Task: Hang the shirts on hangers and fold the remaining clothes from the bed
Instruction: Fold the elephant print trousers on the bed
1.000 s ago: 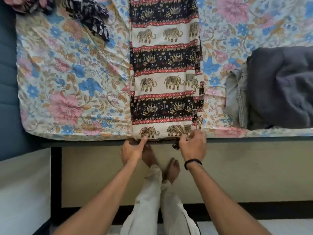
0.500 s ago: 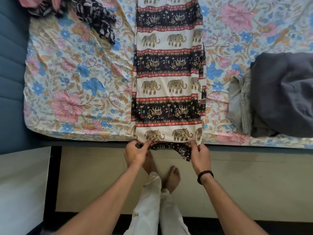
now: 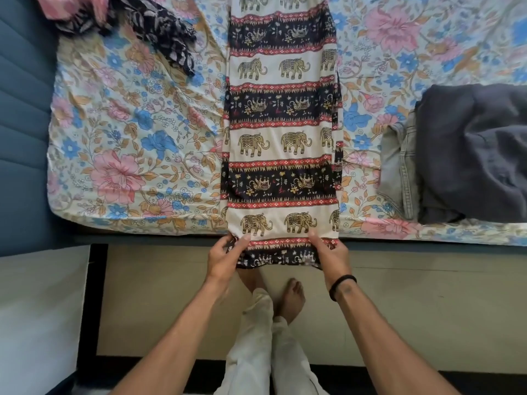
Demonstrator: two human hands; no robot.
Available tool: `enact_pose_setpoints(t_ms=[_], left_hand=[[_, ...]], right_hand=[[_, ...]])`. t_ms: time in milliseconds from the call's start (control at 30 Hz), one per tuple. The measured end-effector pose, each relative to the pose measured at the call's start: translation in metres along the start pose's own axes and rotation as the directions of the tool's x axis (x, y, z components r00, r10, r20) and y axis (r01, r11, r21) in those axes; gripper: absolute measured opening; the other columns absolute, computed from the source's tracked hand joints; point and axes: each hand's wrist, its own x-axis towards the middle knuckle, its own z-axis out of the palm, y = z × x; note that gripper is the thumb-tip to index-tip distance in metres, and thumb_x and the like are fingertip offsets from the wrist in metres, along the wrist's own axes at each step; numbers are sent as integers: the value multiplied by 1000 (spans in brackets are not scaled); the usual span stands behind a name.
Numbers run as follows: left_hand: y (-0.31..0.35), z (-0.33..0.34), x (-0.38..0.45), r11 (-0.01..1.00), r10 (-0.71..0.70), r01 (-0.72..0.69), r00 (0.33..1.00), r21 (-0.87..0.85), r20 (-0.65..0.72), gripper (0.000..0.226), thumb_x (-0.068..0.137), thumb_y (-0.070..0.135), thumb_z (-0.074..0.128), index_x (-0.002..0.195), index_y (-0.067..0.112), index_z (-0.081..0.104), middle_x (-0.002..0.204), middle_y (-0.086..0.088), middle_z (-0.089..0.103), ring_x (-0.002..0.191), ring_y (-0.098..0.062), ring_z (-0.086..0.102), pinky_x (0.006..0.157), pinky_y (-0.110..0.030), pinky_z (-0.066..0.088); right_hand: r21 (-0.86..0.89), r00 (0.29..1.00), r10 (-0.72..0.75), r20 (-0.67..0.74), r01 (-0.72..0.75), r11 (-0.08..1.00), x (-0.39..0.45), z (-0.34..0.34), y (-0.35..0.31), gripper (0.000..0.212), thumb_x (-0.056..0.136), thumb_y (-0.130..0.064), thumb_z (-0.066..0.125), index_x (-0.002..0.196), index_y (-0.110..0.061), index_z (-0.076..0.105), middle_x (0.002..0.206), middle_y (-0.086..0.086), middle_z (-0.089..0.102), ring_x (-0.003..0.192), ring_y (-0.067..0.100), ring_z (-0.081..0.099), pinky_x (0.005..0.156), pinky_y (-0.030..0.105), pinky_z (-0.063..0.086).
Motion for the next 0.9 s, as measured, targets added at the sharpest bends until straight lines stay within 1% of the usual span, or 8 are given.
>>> enact_pose_setpoints(t_ms=[133, 233, 333, 400, 567, 700, 800, 900], left_hand=[[-2, -20, 1, 985, 8, 0, 999, 174, -41, 48, 73, 49, 88, 109, 20, 75, 100, 0, 80, 98, -22, 76, 96, -47, 58], [-8, -30, -12, 960, -9, 27, 998, 277, -66, 36, 75, 46, 87, 100, 22, 76, 91, 3, 80, 92, -20, 75, 87, -44, 61], [-14, -31, -35, 952, -19, 47, 996, 303, -92, 18, 85, 33, 81, 96, 22, 73, 84, 2, 79, 87, -19, 75, 69, -26, 57], [-25, -33, -39, 968, -50, 70, 995, 240, -91, 14, 88, 28, 79, 96, 20, 73, 86, 0, 80, 89, -24, 76, 76, -33, 61], [-26, -39, -51, 988, -59, 69, 995, 140, -79, 26, 90, 15, 76, 112, 18, 62, 109, -12, 75, 91, -24, 76, 74, -33, 64], [-2, -36, -69, 974, 101, -82, 992, 212, -82, 63, 91, 26, 76, 139, 45, 39, 105, -6, 73, 93, -25, 74, 81, -38, 60], [43, -24, -78, 985, 165, -161, 984, 61, -67, 36, 97, 11, 67, 129, 27, 60, 104, -4, 74, 83, -11, 75, 69, -27, 61], [99, -13, -70, 975, 91, -99, 994, -197, -53, 13, 97, 10, 64, 100, 13, 76, 120, -14, 70, 107, -24, 69, 82, -39, 62]], right_hand=[[138, 987, 50, 155, -71, 988, -5, -19, 7, 40, 84, -32, 81, 118, -13, 70, 110, 6, 79, 112, 26, 70, 93, 41, 55], [299, 971, 44, 236, -116, 947, -12, -44, 15, 48, 83, -22, 78, 125, -1, 68, 122, 17, 74, 123, 36, 65, 108, 47, 48], [381, 923, 131, 361, -274, 883, -27, -61, 26, 43, 94, -13, 67, 135, -1, 62, 132, 19, 69, 129, 36, 59, 116, 48, 41], [363, 896, 158, 414, -322, 874, -32, -65, 34, 45, 93, -13, 67, 135, 0, 61, 133, 22, 67, 129, 36, 60, 117, 51, 41], [287, 942, 161, 296, -248, 925, -40, -61, 40, 52, 84, -11, 78, 132, -2, 60, 127, 21, 71, 121, 36, 67, 104, 52, 54], [234, 988, 42, 147, -76, 969, -63, -60, 9, 74, 72, -20, 85, 138, -14, 51, 125, 16, 68, 107, 32, 73, 76, 42, 64], [272, 992, -85, 98, 55, 961, -69, -59, -39, 62, 87, -15, 78, 140, -27, 49, 124, 13, 66, 108, 32, 70, 75, 45, 65], [314, 991, -101, 88, 69, 947, -61, -53, -104, 36, 98, -9, 67, 129, -24, 58, 123, 17, 68, 107, 33, 71, 79, 49, 64]])
